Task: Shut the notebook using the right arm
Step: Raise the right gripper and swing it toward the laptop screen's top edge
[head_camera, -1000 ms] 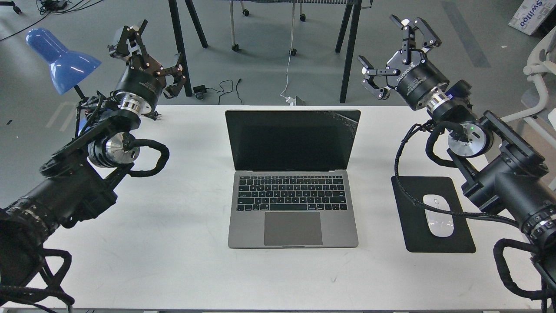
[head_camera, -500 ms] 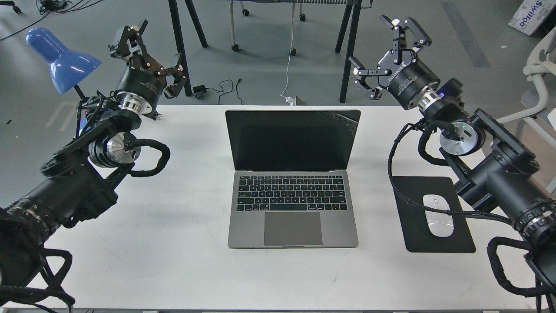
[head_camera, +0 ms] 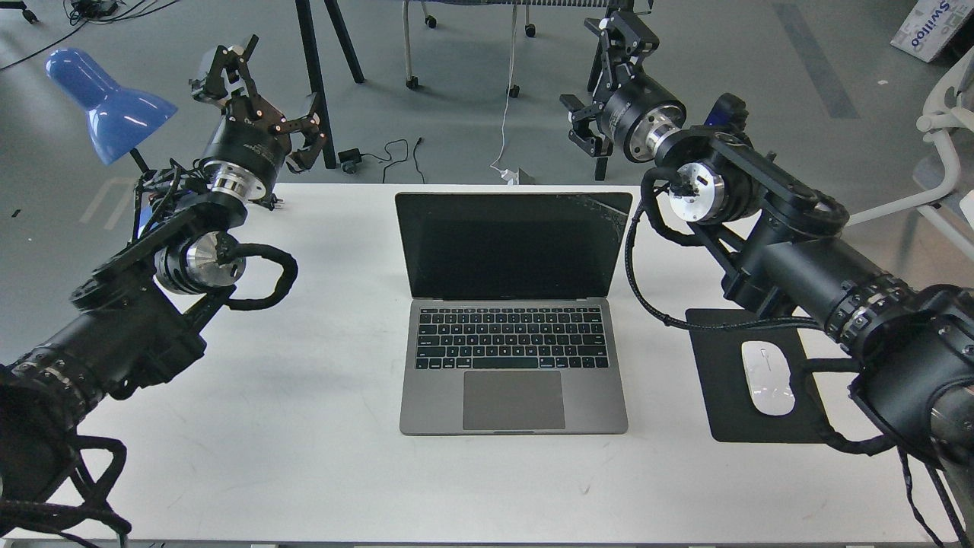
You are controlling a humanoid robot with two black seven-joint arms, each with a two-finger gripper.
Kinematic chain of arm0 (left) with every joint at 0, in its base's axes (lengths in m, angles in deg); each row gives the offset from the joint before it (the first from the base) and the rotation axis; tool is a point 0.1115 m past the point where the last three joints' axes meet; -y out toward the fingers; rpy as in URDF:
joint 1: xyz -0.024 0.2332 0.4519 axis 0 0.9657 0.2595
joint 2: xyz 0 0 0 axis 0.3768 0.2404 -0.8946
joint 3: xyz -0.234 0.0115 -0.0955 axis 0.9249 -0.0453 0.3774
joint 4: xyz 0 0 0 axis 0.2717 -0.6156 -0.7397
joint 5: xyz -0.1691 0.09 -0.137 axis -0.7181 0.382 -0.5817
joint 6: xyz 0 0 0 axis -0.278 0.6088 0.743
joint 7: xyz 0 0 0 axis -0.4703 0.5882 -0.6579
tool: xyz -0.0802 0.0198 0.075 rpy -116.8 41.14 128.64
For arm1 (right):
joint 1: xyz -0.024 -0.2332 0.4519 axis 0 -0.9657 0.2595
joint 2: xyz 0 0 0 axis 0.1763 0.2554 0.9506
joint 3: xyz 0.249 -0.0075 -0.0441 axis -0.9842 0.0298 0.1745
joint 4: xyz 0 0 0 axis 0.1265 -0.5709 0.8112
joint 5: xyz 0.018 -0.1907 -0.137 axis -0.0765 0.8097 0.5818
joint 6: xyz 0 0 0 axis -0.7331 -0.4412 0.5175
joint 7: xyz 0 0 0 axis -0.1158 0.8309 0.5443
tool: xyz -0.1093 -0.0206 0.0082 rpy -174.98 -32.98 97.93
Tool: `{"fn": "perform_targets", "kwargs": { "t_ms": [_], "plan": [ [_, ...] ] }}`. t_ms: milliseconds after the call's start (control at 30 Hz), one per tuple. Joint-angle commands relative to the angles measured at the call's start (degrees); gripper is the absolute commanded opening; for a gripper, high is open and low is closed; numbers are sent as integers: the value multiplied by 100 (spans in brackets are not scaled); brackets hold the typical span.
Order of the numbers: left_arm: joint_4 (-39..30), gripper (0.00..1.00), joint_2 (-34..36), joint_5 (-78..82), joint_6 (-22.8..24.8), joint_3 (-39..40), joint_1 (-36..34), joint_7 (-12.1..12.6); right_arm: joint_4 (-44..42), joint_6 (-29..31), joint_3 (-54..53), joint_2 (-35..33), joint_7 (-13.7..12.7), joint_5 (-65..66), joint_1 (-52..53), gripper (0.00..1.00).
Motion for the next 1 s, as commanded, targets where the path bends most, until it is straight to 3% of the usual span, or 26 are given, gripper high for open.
{"fn": "perform_targets", "kwargs": {
  "t_ms": [0, 233, 967],
  "plan": [
    [0, 100, -1, -4, -1, -1, 0, 0, -429, -224, 372, 140, 18, 1, 201, 100],
    [0, 100, -1, -4, 8, -1, 0, 0, -975, -348, 802, 140, 18, 18, 430, 100],
    [0, 100, -1, -4, -1, -1, 0, 0, -966, -286, 2024, 140, -17, 36, 457, 100]
  ]
}}
